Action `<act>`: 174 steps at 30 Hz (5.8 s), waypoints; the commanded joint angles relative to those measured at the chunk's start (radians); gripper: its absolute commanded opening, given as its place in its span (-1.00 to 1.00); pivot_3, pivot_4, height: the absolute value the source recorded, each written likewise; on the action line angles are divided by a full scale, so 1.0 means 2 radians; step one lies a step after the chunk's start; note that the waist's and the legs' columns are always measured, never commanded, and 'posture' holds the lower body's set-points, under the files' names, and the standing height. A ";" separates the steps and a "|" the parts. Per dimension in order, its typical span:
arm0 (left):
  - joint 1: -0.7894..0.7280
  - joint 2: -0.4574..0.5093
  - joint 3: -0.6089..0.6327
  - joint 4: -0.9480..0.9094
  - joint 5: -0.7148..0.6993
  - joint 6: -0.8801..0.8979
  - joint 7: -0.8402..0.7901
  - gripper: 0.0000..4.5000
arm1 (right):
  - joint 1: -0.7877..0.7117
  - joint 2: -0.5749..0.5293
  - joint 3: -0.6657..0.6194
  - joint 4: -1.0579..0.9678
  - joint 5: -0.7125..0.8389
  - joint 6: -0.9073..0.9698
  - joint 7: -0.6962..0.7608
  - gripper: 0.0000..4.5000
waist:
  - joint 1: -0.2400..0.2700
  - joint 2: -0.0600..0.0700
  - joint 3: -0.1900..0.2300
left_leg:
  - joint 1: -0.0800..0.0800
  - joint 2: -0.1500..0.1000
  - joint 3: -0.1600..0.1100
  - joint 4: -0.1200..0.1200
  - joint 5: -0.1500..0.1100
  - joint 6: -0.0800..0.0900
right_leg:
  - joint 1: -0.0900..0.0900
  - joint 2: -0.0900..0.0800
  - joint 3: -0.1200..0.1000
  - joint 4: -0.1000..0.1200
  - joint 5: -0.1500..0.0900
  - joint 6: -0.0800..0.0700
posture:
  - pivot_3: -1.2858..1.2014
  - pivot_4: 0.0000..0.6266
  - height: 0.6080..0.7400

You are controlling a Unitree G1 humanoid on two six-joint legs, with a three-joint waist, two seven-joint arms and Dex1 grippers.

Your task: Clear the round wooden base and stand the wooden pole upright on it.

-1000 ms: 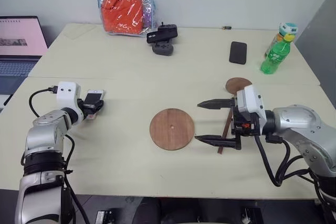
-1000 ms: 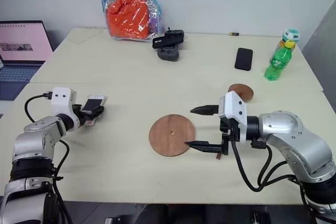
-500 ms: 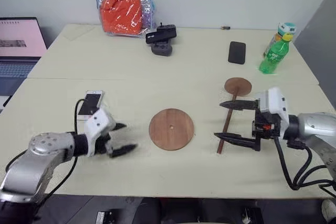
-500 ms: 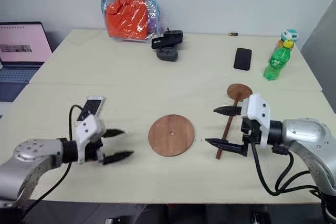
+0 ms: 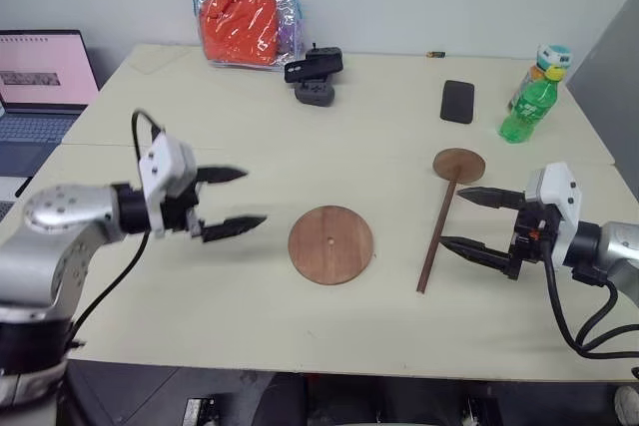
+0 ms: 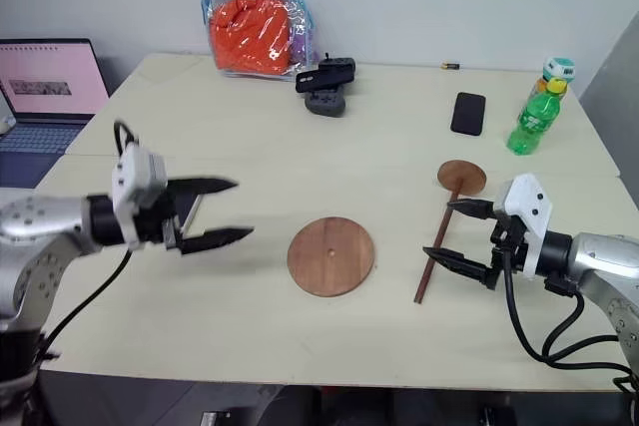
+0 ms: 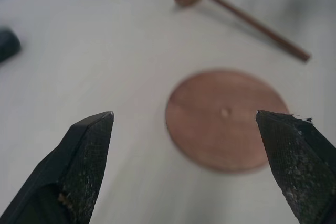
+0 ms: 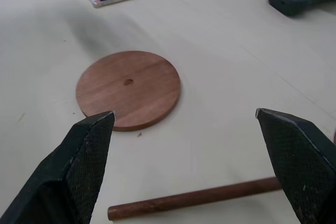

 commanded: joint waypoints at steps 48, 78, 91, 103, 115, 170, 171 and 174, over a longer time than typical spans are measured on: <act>-0.091 -0.106 -0.164 0.048 0.145 -0.143 -0.049 1.00 | -0.423 0.308 -0.165 0.353 -0.101 0.435 -0.366 -0.90 | -0.003 0.001 -0.001 | -0.001 0.000 0.001 0.000 0.000 0.000 | -0.003 0.003 0.001 0.002 0.001 -0.001 | 0.03 -0.52 1.00; 0.187 0.041 0.012 -0.056 0.070 -0.070 -0.038 1.00 | -0.203 0.456 0.233 0.124 -0.174 -0.296 -0.103 -0.90 | -0.014 0.002 -0.001 | -0.006 0.002 0.000 0.002 0.001 0.000 | -0.011 0.002 0.001 0.009 0.001 -0.002 | 0.03 -0.52 1.00; 0.175 0.033 -0.010 -0.064 0.080 -0.067 -0.011 1.00 | -0.181 0.449 0.268 0.174 -0.177 -0.339 -0.064 -0.90 | -0.014 0.002 -0.001 | -0.006 0.002 0.000 0.003 0.001 0.000 | -0.010 0.003 0.001 0.009 0.001 -0.002 | 0.03 -0.52 1.00; 0.165 0.032 -0.020 -0.059 0.084 -0.073 -0.012 1.00 | -0.163 0.447 0.275 0.173 -0.182 -0.345 -0.063 -0.90 | -0.014 0.002 -0.001 | -0.006 0.002 0.000 0.003 0.001 0.000 | -0.010 0.003 0.001 0.009 0.001 -0.002 | 0.03 -0.52 1.00; 0.173 0.031 -0.019 -0.058 0.085 -0.080 -0.010 1.00 | -0.153 0.441 0.294 0.177 -0.194 -0.353 -0.058 -0.90 | -0.014 0.002 -0.001 | -0.005 0.002 0.000 0.003 0.001 0.000 | -0.010 0.003 0.001 0.009 0.001 -0.002 | 0.03 -0.52 1.00; 0.143 0.013 -0.020 -0.058 0.077 -0.069 0.009 1.00 | -0.139 0.380 0.273 0.180 -0.199 -0.283 -0.091 0.18 | -0.003 0.002 -0.005 | 0.006 0.001 0.000 -0.002 0.000 0.000 | 0.000 0.003 0.002 0.005 0.000 -0.002 | 0.03 -0.52 1.00; 0.143 0.013 -0.020 -0.058 0.077 -0.070 0.009 1.00 | -0.135 0.377 0.276 0.173 -0.198 -0.279 -0.087 0.28 | -0.003 0.002 -0.005 | 0.006 0.002 0.000 -0.002 0.000 0.000 | 0.000 0.003 0.002 0.005 0.000 -0.002 | 0.03 -0.52 1.00; 0.140 0.012 -0.022 -0.056 0.078 -0.070 0.010 1.00 | -0.125 0.363 0.289 0.151 -0.199 -0.268 -0.072 0.61 | -0.003 0.002 -0.005 | 0.006 0.002 0.000 -0.002 0.000 0.000 | 0.000 0.003 0.001 0.005 0.000 -0.002 | 0.03 -0.52 1.00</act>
